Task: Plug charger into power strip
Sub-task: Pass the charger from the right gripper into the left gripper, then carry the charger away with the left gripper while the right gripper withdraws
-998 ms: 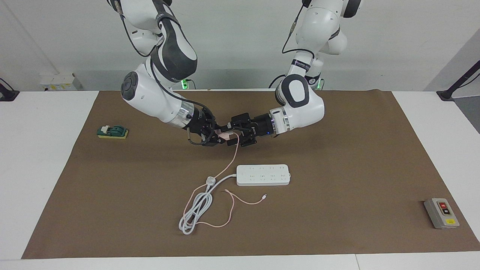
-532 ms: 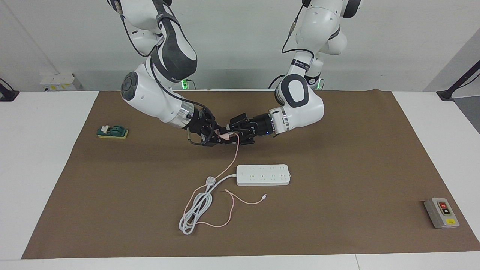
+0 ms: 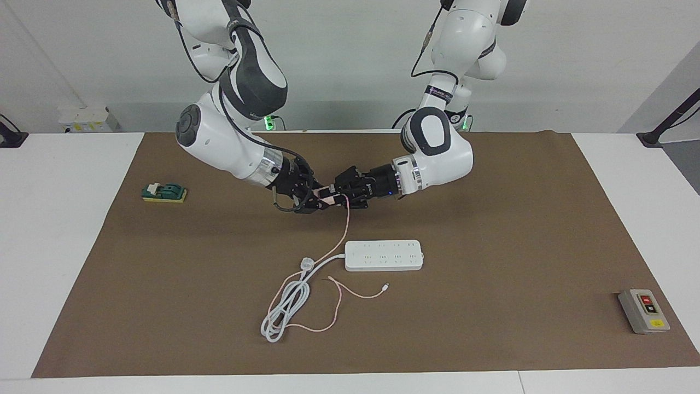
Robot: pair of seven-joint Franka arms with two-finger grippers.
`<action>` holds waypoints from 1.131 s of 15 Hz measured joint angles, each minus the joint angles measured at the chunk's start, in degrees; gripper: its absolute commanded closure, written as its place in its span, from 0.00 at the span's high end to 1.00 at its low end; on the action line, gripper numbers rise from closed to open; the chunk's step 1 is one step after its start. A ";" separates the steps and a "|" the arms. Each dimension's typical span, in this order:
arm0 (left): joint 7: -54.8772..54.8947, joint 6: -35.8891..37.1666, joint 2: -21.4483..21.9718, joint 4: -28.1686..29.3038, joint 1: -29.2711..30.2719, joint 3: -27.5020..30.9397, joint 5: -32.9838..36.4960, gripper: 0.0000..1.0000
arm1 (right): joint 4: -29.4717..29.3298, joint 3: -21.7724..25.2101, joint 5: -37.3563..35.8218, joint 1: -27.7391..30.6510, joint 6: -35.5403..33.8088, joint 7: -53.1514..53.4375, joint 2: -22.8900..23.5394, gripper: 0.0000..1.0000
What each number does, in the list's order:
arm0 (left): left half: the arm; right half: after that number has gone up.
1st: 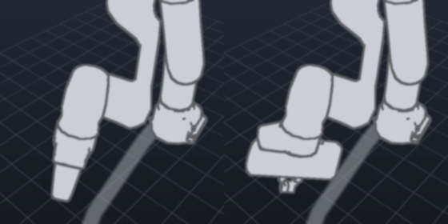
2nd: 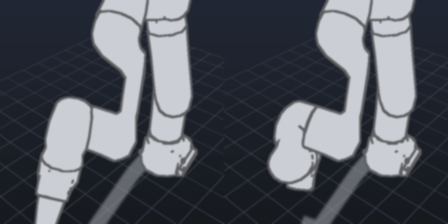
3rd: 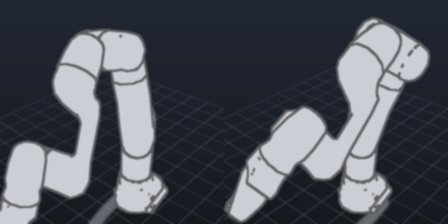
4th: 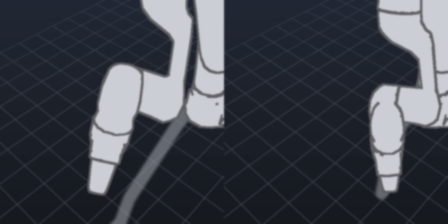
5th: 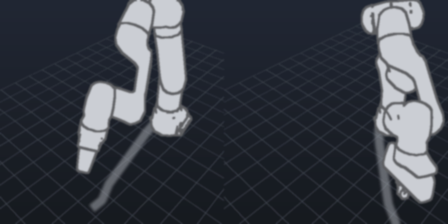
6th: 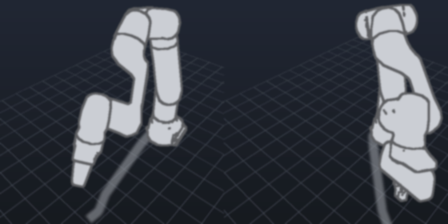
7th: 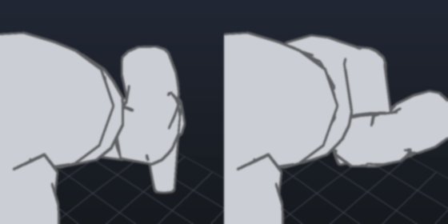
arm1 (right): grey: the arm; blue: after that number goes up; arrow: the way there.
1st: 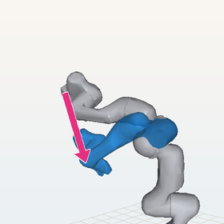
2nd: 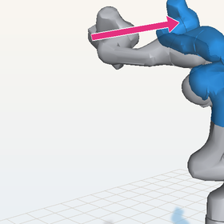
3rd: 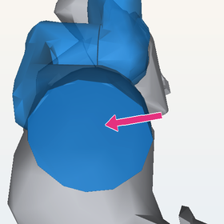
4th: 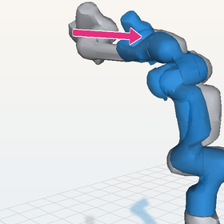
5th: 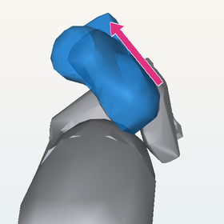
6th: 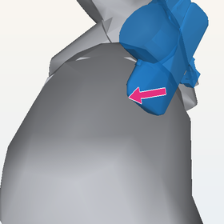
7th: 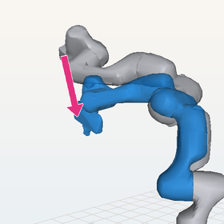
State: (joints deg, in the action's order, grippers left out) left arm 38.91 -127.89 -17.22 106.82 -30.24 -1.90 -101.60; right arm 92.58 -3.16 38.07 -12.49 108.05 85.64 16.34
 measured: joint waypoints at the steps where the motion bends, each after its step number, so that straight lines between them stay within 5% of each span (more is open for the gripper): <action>1: -0.01 0.00 0.00 0.00 0.00 0.00 0.00 0.00 | 0.00 0.00 0.00 0.00 0.00 0.00 0.00 0.53; 2: -0.01 0.02 0.00 0.00 0.00 0.00 0.00 0.00 | 0.00 0.00 0.00 0.00 0.00 0.00 0.00 1.00; 17: -1.96 -4.20 2.06 -0.07 1.67 0.63 2.18 0.00 | -0.27 0.02 0.24 0.04 -0.30 0.04 -0.10 1.00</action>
State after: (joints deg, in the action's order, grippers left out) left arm 36.94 -132.09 -15.16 106.75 -28.57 -1.27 -99.41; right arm 92.31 -3.14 38.31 -12.45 107.75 85.68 16.24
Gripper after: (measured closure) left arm 0.678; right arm 0.000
